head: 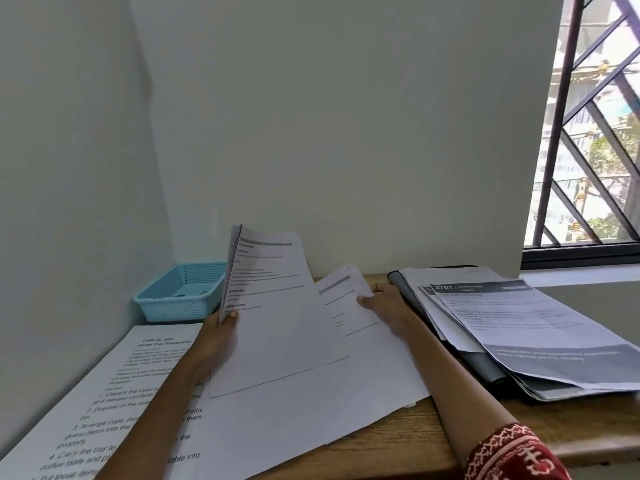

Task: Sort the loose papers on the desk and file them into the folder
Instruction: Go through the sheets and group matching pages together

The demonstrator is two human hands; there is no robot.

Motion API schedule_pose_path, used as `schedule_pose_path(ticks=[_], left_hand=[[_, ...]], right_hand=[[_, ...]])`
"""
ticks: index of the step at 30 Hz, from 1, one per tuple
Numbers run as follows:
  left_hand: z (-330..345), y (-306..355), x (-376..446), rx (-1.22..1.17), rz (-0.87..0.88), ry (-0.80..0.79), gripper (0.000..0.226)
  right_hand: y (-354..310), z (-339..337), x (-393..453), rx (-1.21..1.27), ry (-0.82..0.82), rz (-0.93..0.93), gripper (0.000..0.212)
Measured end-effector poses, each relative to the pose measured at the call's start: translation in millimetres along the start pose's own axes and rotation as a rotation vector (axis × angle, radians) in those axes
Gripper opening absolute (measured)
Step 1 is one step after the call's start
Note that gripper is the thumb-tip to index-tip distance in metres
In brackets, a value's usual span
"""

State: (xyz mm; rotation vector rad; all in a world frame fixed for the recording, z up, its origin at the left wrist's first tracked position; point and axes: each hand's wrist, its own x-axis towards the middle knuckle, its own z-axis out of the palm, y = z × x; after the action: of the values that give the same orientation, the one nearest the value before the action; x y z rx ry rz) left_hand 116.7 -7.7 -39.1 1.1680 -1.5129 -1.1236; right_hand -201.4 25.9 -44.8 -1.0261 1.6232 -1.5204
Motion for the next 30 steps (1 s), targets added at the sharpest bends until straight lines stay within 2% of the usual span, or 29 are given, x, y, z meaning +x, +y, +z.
schedule_pose_path(ticks=[2, 9, 11, 13, 15, 21, 24, 30], left_hand=[[0.3, -0.6, -0.8, -0.014, 0.006, 0.002, 0.041], [2.1, -0.4, -4.9, -0.003, 0.052, 0.026, 0.041], [1.2, -0.6, -5.9, 0.025, 0.046, 0.026, 0.042], [-0.6, -0.4, -7.7, 0.061, 0.051, 0.025, 0.041], [-2.3, -0.2, -10.1, 0.091, 0.082, 0.023, 0.042], [-4.2, 3.7, -15.3, 0.097, 0.070, 0.007, 0.044], [-4.0, 2.5, -9.7, 0.073, 0.067, 0.023, 0.043], [-5.7, 2.7, -5.7, -0.055, 0.045, 0.082, 0.042]], right_hand=[[1.2, 0.6, -0.1, 0.032, 0.009, -0.006, 0.023], [-0.3, -1.7, -5.0, 0.035, 0.008, -0.039, 0.015], [-0.6, -1.1, -3.5, -0.054, 0.008, -0.050, 0.013], [-1.8, -0.2, -2.7, -0.304, 0.028, -0.121, 0.010], [-4.2, 0.3, -3.6, -0.465, 0.111, -0.198, 0.013], [-26.1, -19.0, -7.9, -0.524, 0.390, -0.316, 0.012], [-54.0, -29.5, -5.5, -0.484, 0.452, -0.401, 0.013], [-101.1, -35.1, -14.1, -0.270, 0.753, -0.636, 0.012]])
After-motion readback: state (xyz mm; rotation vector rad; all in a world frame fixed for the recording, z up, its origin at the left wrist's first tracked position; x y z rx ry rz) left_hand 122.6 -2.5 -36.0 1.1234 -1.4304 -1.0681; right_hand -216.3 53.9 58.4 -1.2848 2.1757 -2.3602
